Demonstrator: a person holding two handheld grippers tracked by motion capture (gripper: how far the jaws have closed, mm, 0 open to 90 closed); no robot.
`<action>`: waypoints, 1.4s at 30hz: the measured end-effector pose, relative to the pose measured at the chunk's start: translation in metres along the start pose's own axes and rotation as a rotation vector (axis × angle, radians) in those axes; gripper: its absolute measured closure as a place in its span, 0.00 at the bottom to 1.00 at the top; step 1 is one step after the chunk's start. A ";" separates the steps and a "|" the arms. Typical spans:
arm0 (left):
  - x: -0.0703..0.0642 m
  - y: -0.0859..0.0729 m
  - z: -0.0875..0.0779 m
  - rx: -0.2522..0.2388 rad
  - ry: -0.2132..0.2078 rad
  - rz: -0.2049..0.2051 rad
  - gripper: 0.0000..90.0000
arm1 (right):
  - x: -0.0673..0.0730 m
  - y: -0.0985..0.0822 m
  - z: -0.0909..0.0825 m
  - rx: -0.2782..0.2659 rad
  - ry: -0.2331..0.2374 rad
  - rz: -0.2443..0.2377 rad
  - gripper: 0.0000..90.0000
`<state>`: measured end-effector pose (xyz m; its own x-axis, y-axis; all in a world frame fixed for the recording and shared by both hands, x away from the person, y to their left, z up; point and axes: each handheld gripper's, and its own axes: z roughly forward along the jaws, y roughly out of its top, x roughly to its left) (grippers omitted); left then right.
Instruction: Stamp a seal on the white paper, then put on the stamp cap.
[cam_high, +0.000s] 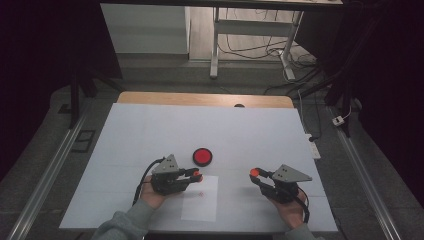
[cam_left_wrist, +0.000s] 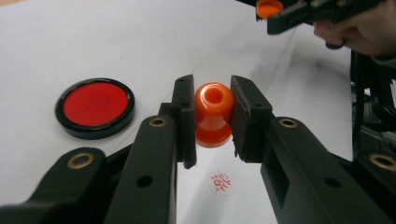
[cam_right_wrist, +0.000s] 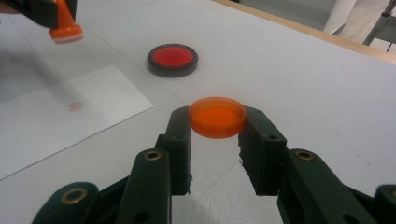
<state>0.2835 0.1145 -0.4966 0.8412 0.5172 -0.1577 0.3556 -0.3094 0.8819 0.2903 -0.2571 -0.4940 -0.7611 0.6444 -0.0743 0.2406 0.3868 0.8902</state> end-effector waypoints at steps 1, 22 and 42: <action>0.001 0.001 -0.002 -0.005 0.002 -0.003 0.80 | 0.000 0.000 0.000 0.002 0.000 0.002 0.71; 0.009 0.014 -0.024 -0.039 -0.010 -0.013 0.80 | 0.001 0.000 0.001 0.005 0.002 -0.003 0.71; 0.010 0.014 -0.024 -0.037 -0.007 -0.019 0.80 | 0.003 0.001 0.003 0.002 0.006 -0.003 0.71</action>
<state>0.2871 0.1344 -0.4748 0.8372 0.5173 -0.1773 0.3561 -0.2698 0.8946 0.2900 -0.2533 -0.4946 -0.7650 0.6397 -0.0743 0.2398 0.3901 0.8890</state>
